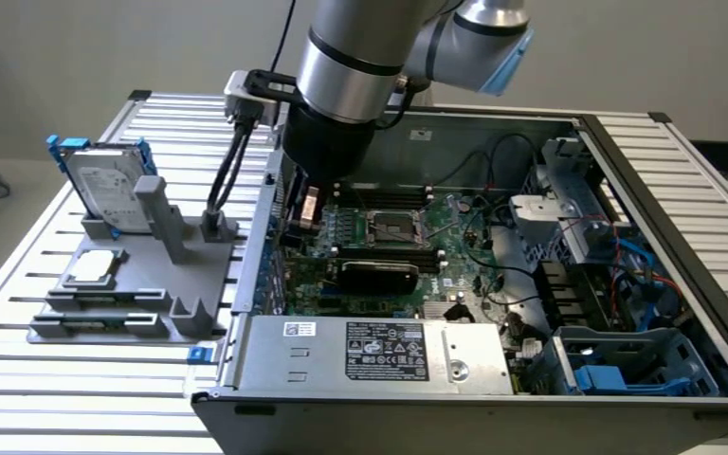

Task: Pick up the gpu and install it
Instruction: 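Press down on the gpu until it lock into place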

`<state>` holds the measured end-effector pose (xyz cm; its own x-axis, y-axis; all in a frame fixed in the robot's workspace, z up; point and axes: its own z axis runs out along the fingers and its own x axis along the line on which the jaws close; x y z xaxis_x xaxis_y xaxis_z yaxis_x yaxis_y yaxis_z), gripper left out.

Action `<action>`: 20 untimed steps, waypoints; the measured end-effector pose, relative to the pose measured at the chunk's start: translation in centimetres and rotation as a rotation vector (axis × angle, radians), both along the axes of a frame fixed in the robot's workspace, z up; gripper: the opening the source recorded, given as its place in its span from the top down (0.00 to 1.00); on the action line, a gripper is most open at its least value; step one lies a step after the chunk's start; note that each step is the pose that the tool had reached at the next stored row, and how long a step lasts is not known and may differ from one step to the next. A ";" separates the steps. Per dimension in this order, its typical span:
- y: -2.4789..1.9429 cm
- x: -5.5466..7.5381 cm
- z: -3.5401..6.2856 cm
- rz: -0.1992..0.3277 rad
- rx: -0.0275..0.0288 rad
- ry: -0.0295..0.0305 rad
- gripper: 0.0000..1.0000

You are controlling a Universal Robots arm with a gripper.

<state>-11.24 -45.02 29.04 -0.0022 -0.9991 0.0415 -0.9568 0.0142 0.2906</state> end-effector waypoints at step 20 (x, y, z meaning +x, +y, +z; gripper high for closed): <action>0.00 0.0 0.45 -0.005 -0.0004 0.0047 0.89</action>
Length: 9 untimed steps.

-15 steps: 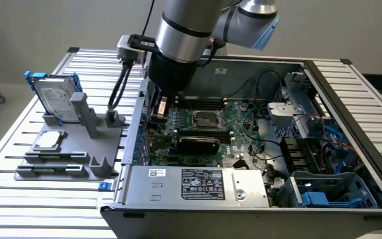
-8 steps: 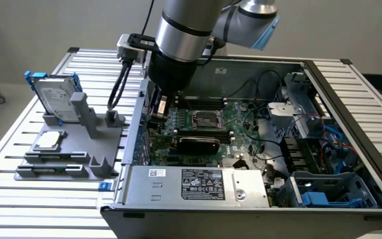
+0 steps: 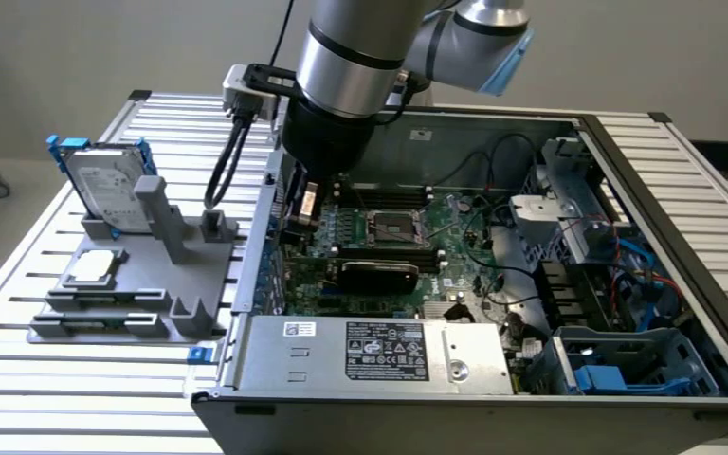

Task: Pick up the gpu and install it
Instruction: 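Press down on the gpu until it lock into place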

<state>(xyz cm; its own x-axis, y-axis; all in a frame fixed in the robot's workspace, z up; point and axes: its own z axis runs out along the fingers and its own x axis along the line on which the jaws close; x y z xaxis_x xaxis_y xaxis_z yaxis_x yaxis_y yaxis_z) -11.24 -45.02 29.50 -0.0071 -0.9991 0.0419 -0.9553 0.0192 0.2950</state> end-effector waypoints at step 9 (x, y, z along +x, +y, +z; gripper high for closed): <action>0.00 0.0 -0.07 -0.012 -0.0001 0.0116 0.89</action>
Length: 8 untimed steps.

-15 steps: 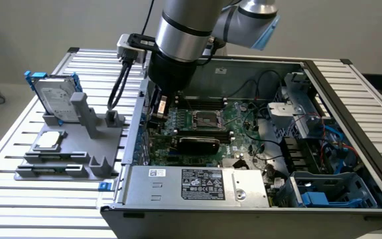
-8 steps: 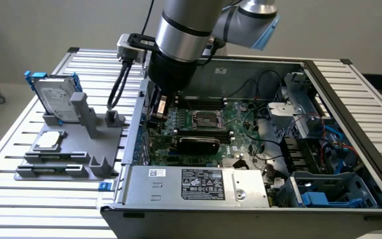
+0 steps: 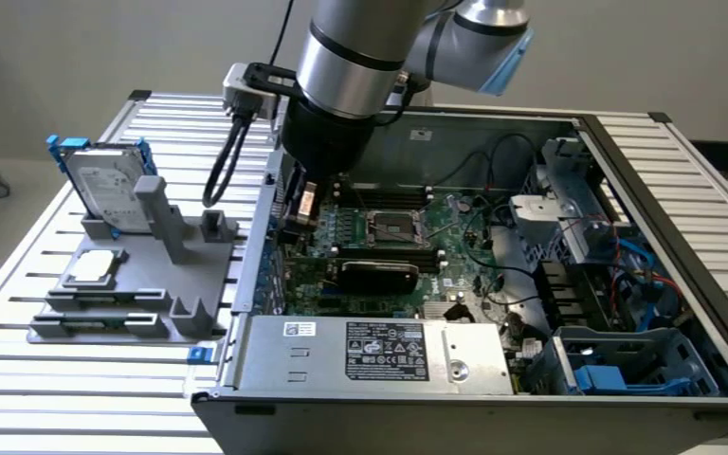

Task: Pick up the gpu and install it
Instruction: 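Press down on the gpu until it lock into place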

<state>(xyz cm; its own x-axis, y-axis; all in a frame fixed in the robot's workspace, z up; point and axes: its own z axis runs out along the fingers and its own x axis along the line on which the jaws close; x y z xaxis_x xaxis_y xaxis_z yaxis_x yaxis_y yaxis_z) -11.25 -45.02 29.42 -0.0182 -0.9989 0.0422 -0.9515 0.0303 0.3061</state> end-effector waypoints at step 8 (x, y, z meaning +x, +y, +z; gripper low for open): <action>0.00 0.0 -0.05 -0.004 0.0001 0.0052 0.89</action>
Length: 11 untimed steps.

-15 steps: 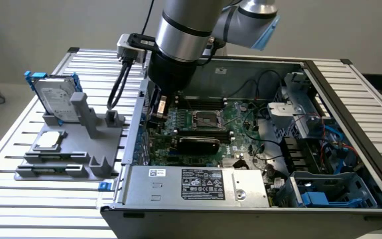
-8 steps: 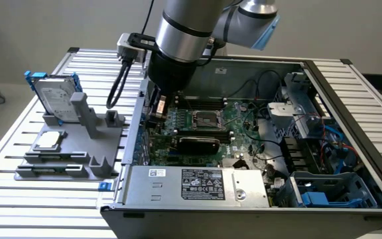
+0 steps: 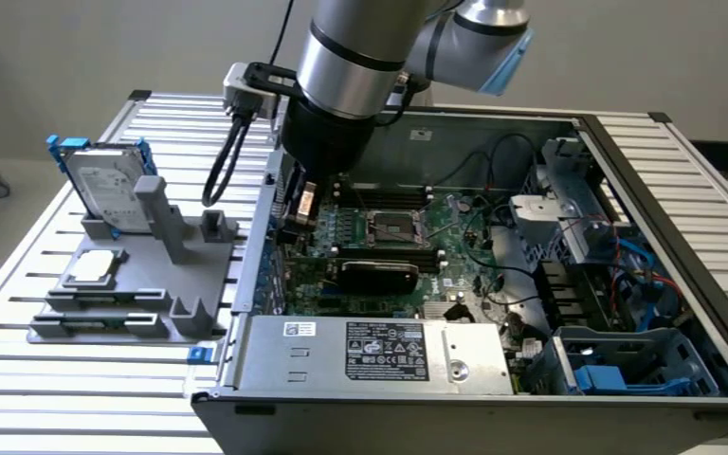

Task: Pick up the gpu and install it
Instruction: 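Press down on the gpu until it lock into place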

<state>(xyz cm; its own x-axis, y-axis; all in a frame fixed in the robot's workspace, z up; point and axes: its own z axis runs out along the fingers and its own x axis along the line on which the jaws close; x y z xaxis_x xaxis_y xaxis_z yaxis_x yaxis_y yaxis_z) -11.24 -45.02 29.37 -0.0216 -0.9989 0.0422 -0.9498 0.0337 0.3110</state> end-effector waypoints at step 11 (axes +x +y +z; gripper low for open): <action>0.00 0.2 -0.03 0.000 0.0004 0.0037 0.89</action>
